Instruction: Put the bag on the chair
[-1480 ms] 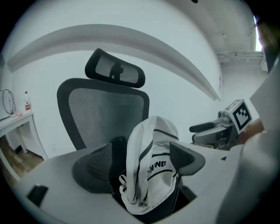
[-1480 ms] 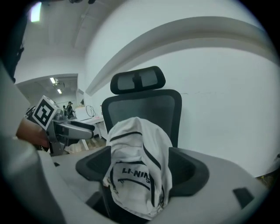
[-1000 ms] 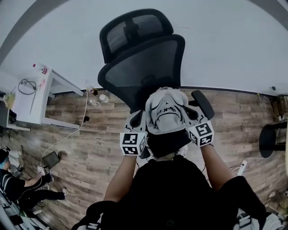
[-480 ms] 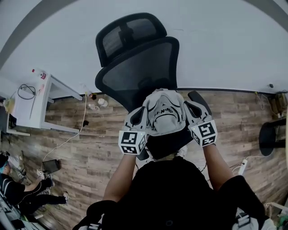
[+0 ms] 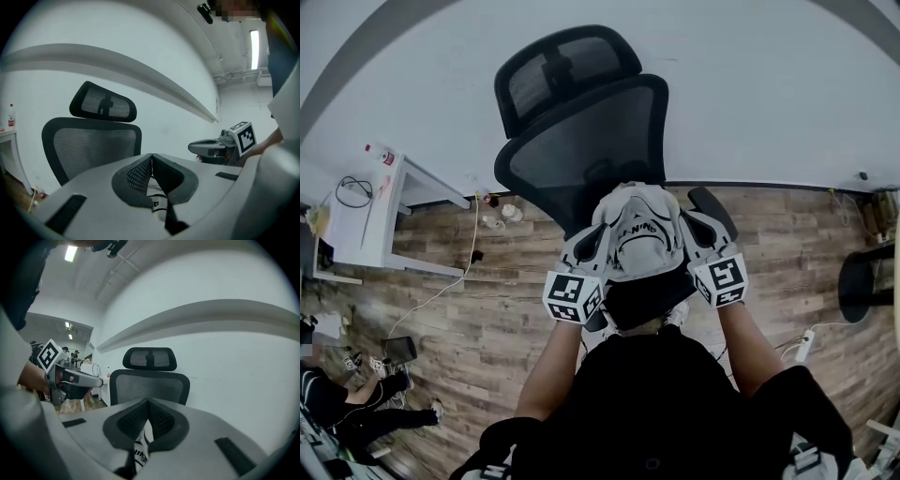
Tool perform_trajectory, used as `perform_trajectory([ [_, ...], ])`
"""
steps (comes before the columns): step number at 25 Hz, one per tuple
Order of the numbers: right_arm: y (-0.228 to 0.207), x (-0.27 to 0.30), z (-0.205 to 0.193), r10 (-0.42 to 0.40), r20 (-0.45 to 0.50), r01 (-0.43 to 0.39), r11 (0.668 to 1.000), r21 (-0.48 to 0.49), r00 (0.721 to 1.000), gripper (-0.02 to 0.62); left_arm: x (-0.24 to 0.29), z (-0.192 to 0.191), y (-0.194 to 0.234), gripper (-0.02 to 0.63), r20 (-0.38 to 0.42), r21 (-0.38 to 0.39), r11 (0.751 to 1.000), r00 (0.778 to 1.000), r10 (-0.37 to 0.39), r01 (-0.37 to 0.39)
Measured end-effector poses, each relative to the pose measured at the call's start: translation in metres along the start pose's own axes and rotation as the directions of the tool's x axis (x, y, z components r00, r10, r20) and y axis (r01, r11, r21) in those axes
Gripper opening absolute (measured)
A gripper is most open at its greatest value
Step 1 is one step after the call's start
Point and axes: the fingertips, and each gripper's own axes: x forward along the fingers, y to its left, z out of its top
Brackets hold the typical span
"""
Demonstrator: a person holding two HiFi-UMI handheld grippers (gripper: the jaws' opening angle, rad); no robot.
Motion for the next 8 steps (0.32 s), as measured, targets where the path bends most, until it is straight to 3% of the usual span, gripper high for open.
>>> perform_trajectory([
  [8,0.014,-0.001,-0.001,0.011,0.017,-0.011,1.0,-0.019,1.0,0.02,-0.003,-0.006,-0.006,0.023,0.008,0.007,1.0,1.0,0.002,-0.002],
])
